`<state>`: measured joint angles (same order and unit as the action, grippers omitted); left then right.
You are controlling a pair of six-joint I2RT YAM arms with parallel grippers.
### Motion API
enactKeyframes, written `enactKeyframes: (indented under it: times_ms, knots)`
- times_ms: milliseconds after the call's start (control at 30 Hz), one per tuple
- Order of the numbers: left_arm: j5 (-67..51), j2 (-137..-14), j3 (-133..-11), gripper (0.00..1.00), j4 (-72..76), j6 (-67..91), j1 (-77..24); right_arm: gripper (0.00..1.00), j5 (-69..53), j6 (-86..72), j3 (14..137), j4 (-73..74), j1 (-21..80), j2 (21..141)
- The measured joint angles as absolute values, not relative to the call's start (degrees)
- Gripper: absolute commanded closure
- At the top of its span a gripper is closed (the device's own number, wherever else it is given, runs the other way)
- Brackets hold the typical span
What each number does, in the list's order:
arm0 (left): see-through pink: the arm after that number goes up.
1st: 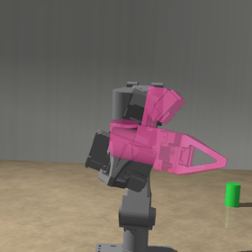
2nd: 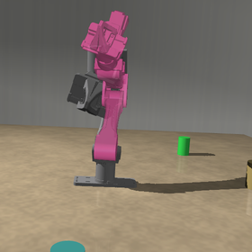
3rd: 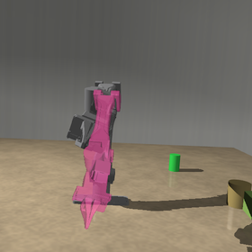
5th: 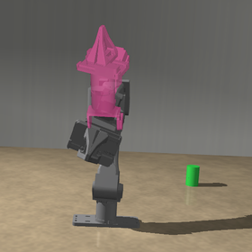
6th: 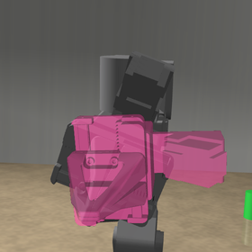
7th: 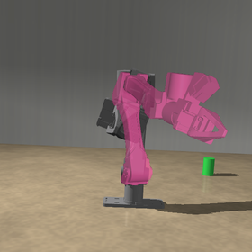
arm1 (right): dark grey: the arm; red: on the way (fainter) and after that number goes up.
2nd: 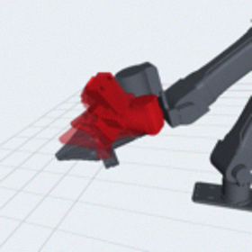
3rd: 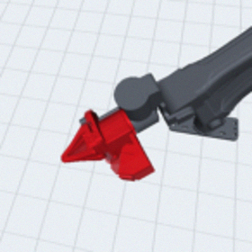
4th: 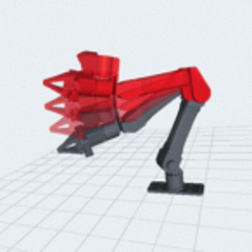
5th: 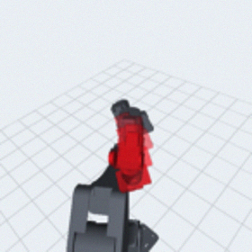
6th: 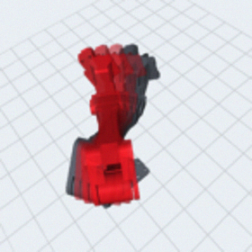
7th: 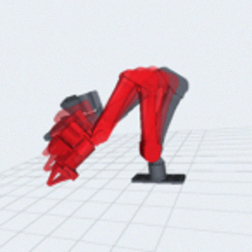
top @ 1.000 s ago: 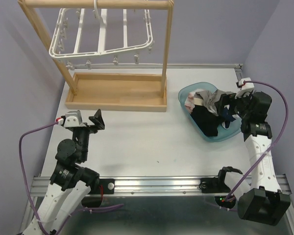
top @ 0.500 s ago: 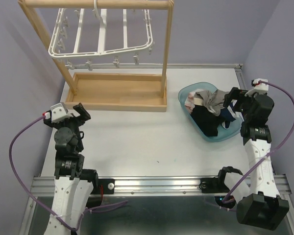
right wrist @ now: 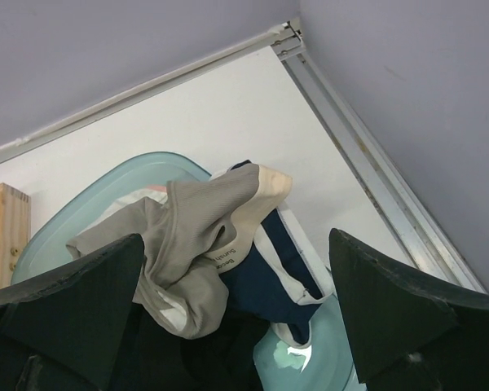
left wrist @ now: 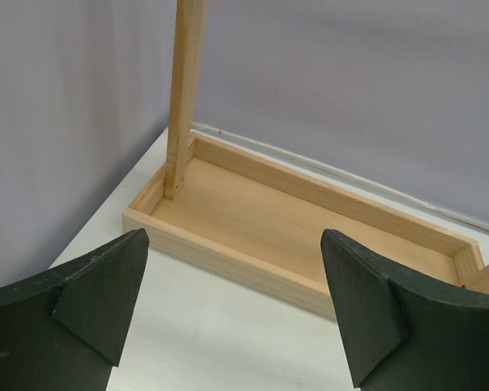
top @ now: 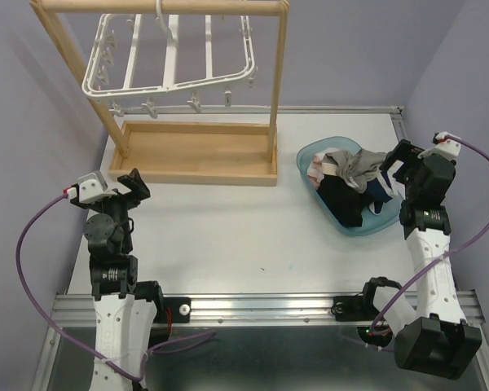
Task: Remove the underwear clipped to the hanger
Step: Reset both arms
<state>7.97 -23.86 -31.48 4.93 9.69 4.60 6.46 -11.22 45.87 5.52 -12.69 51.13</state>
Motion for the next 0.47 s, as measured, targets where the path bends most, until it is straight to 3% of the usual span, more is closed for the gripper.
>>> enactKeyframes:
  times_ms: [467]
  knots:
    - [5.76, -23.4, -31.46, 0.01, 5.37, 9.87, 4.62, 0.0, 7.38, -11.86, 45.87, 5.5, -12.69, 51.07]
